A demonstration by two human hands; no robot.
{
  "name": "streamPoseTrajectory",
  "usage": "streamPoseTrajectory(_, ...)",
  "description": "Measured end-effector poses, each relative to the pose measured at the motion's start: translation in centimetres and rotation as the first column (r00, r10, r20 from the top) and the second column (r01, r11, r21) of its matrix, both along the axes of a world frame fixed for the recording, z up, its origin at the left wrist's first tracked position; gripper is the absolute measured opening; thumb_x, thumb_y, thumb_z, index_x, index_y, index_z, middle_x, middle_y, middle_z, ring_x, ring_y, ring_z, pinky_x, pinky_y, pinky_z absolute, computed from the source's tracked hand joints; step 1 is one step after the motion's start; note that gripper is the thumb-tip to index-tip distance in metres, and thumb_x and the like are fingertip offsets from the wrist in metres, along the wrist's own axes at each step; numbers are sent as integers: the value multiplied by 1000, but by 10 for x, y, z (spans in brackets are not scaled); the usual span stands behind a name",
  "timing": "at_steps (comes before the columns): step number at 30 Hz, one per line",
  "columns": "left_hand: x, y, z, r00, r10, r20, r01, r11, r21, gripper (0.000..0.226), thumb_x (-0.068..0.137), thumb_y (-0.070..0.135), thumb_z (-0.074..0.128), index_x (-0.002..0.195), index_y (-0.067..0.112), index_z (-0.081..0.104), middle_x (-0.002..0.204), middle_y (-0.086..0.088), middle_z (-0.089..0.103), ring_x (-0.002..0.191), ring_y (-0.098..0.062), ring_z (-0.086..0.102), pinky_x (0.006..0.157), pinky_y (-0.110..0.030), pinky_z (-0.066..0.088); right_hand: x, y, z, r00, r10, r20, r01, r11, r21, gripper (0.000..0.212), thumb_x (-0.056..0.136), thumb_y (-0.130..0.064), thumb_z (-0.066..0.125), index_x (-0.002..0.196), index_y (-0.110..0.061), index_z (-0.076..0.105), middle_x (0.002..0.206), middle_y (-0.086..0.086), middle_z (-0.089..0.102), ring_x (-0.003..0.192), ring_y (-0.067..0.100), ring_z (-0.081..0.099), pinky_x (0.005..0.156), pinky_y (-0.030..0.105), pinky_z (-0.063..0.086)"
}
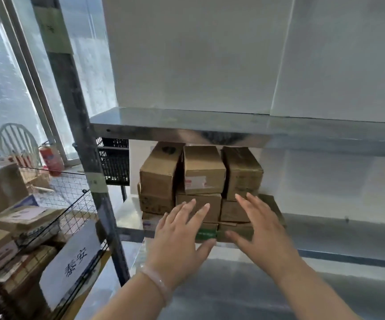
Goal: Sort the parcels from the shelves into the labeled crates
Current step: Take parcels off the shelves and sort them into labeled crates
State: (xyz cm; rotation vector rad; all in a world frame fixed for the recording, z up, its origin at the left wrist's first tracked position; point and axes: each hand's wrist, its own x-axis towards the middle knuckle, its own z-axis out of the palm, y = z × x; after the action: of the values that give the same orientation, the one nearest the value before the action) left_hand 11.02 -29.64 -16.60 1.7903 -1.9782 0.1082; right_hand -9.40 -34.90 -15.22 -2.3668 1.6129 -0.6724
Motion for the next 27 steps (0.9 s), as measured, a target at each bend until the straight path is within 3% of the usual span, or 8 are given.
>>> streamPoseTrajectory(5,-55,-36,-15,999,-26,-30,27,998,54,71,91,68,37,152,50,5,162,17,9,148,-8,5,119,-32,9,-65,-54,-21,997,-77,22,76,995,58,81,84,-57,65,150,-42,22,160,-9,20,145,15,23,115,40,32)
streamPoseTrajectory(12,-120,-85,-50,999,-14,-52,23,983,184,69,92,66,38,152,50,7,161,20,9,148,-8,9,121,-34,16,-136,-148,-79,983,-181,27,164,939,302,81,88,-51,64,153,-27,23,158,6,26,143,25,28,113,35,28)
streamPoseTrajectory(17,-152,-107,-66,998,15,-57,0,964,265,68,94,63,39,151,52,4,161,22,4,148,-8,6,121,-35,14,-132,-198,-109,905,-328,271,126,816,564,90,86,-41,71,154,-15,19,151,10,39,135,27,42,102,27,36)
streamPoseTrajectory(19,-158,-115,-69,998,31,-49,-16,962,273,67,94,64,39,151,51,5,160,22,6,148,-7,7,120,-35,16,-128,-213,-121,851,-402,338,82,738,670,75,86,-36,72,147,-11,34,139,9,54,122,26,54,90,22,39)
streamPoseTrajectory(21,-164,-120,-73,998,32,-52,-17,961,275,67,93,64,39,151,51,6,159,24,9,146,-6,9,120,-33,17,-126,-219,-129,805,-448,388,33,687,726,53,88,-32,71,132,-11,53,126,9,64,106,24,62,85,25,44)
streamPoseTrajectory(27,-183,-134,-83,969,10,-247,79,934,349,63,93,57,47,148,55,15,154,26,17,142,-2,15,114,-16,12,-150,-202,-134,710,-497,498,-12,699,715,35,90,-35,66,121,-19,60,111,4,70,101,26,66,94,47,52)
